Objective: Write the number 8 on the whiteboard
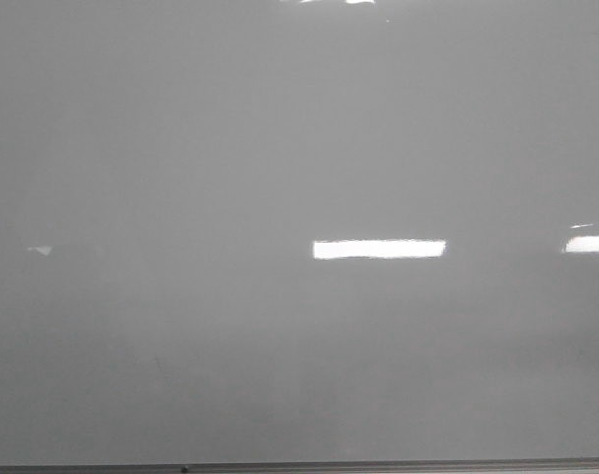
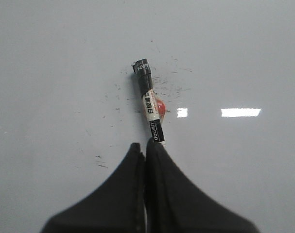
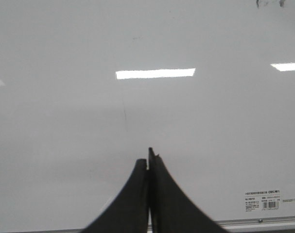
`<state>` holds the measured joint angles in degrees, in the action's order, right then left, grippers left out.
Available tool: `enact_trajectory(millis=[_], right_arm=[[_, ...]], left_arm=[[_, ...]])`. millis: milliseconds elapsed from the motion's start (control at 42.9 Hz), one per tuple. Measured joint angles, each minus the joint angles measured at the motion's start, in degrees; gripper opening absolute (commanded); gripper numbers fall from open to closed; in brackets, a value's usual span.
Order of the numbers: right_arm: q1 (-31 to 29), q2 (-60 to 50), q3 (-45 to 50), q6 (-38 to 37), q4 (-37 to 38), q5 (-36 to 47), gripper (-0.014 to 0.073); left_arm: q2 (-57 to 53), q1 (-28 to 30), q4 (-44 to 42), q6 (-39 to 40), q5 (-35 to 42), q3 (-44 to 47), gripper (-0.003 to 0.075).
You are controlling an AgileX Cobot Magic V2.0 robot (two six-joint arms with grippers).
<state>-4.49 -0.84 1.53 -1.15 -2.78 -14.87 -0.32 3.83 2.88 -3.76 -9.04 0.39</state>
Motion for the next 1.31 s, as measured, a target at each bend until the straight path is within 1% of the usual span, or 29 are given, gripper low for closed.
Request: enact_trajectory(millis=[1305], right_arm=[[0.0,0.0,0.0,0.0,0.0,0.9,-0.0069]], left_arm=[[0.0,0.0,0.0,0.0,0.5,0.0,-0.0021]])
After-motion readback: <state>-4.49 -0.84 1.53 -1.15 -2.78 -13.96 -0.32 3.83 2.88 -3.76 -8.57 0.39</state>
